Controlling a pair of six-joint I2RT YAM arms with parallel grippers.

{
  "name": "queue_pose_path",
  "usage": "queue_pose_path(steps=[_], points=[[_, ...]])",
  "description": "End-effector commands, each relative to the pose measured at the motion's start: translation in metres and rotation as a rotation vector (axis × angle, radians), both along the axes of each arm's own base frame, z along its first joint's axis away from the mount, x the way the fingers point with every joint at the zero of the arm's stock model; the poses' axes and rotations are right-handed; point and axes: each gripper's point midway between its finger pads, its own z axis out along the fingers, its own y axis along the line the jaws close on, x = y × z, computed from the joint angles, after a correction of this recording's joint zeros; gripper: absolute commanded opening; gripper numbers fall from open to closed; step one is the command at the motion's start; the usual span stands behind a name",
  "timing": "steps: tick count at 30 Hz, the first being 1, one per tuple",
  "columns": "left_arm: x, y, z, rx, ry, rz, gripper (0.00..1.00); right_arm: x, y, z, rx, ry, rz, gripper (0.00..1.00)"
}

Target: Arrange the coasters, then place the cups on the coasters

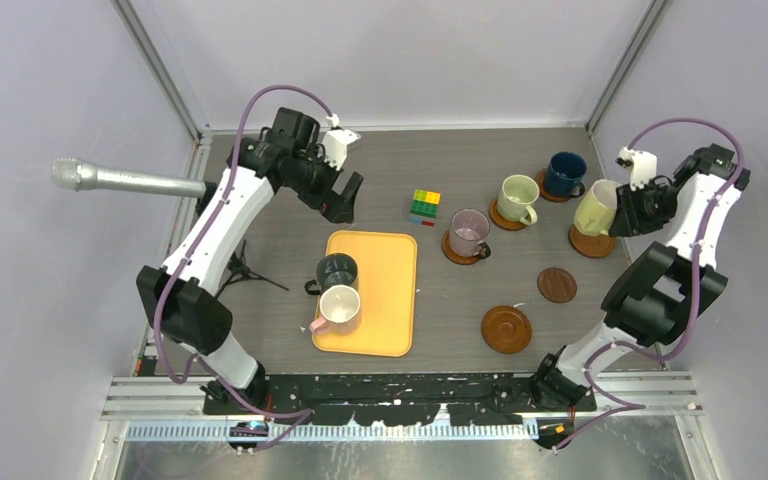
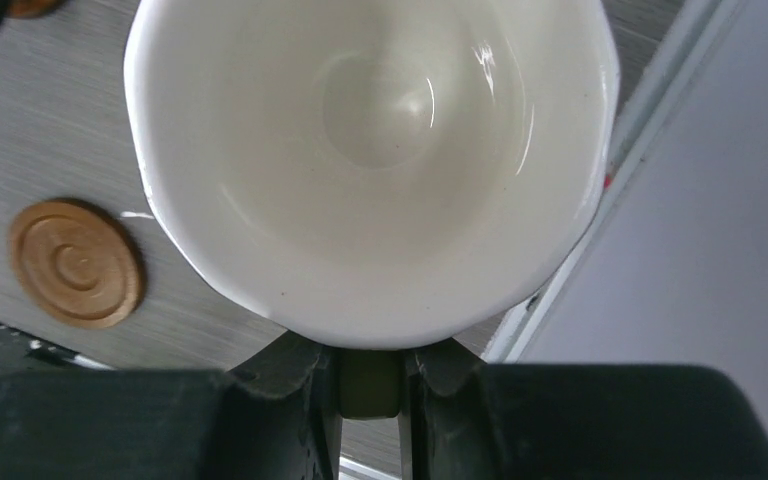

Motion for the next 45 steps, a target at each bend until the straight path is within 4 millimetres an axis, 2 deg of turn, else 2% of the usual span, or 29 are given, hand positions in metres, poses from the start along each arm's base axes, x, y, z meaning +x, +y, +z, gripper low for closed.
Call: queue_pose_path(steps=[1,4,10,14,21,30,39,45], points=[[-0.004,-0.005,0.019,-0.040,0.005,-0.020,1.00,0.031,-0.043,0.012,-0.112,-0.135,-0.038,0.00],[0.000,-0.005,0.020,-0.034,0.005,-0.011,1.00,0.043,-0.062,0.000,-0.143,-0.153,-0.117,0.00],[0.007,-0.006,0.019,-0.026,0.021,0.004,1.00,0.045,-0.072,-0.029,-0.138,-0.128,-0.214,0.01],[0.010,-0.008,0.021,-0.025,0.028,0.003,1.00,0.046,-0.074,-0.046,-0.129,-0.114,-0.252,0.01],[0.017,-0.010,0.026,-0.020,0.026,-0.001,1.00,0.051,-0.071,-0.064,-0.110,-0.170,-0.294,0.01],[0.018,-0.009,0.025,-0.013,0.028,-0.001,1.00,0.050,-0.061,-0.066,-0.087,-0.221,-0.287,0.00],[0.019,-0.011,0.023,-0.020,0.033,-0.004,1.00,0.035,-0.048,-0.066,-0.074,-0.188,-0.257,0.00],[0.019,-0.012,0.020,-0.020,0.035,-0.009,1.00,0.031,-0.050,-0.066,-0.096,-0.180,-0.266,0.00]])
